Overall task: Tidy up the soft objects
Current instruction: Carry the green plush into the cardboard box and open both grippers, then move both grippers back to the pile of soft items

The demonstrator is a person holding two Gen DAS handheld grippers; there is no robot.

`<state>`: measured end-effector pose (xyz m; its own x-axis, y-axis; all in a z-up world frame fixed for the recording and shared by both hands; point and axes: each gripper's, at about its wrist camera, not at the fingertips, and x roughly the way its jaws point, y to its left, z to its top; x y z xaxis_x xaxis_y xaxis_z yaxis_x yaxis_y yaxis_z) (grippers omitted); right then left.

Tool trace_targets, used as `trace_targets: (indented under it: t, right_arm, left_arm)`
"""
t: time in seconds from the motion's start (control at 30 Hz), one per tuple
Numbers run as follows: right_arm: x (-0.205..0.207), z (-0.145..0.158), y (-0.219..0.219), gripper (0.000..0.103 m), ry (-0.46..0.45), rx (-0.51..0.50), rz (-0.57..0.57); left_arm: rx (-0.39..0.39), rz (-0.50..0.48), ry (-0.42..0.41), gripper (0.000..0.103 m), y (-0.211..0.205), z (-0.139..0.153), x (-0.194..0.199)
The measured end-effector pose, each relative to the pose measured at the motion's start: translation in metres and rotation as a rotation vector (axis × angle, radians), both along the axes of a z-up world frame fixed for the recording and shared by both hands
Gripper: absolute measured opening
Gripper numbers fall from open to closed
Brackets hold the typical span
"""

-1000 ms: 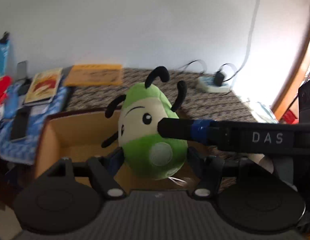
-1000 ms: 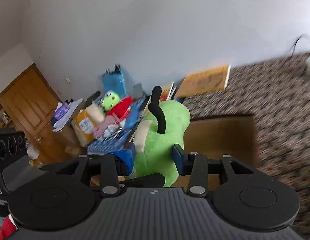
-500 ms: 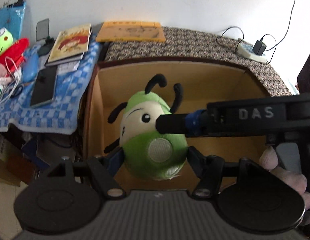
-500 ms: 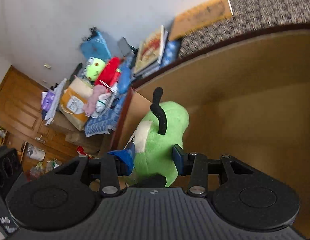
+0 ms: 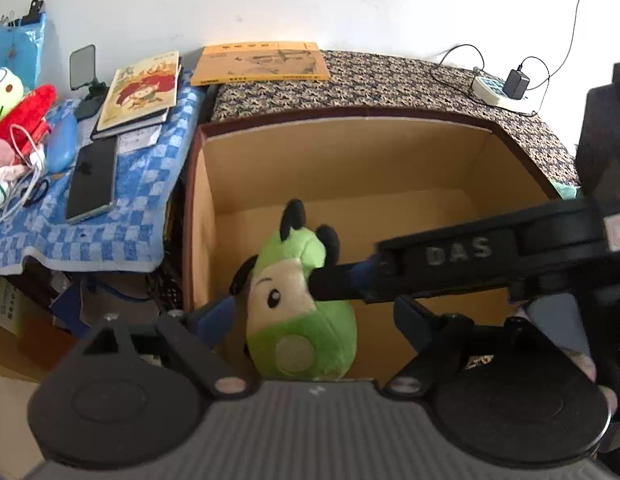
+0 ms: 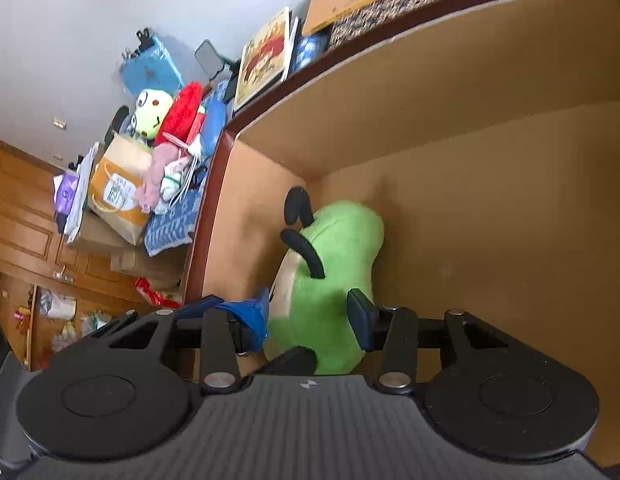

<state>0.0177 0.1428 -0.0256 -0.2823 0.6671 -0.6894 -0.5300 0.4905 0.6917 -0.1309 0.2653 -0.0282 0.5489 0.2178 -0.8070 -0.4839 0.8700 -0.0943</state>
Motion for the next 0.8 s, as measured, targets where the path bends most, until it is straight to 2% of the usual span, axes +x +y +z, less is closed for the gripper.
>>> trace_targets:
  t: [0.17, 0.4, 0.63, 0.8]
  right_arm:
    - [0.003, 0.018, -0.013, 0.028, -0.101, 0.035, -0.047]
    - [0.01, 0.035, -0.035, 0.028, -0.214, 0.054, -0.103]
    - [0.015, 0.042, -0.059, 0.028, -0.277, 0.057, -0.146]
    - [0.026, 0.044, -0.083, 0.028, -0.275, 0.065, -0.166]
  left_arm:
    - [0.025, 0.002, -0.012, 0.087, -0.003, 0.01, 0.01]
    - [0.072, 0.0, 0.015, 0.088, -0.018, 0.016, 0.03]
    - [0.132, -0.015, 0.046, 0.089, -0.045, 0.021, 0.049]
    - [0.158, -0.021, 0.047, 0.09, -0.069, 0.027, 0.06]
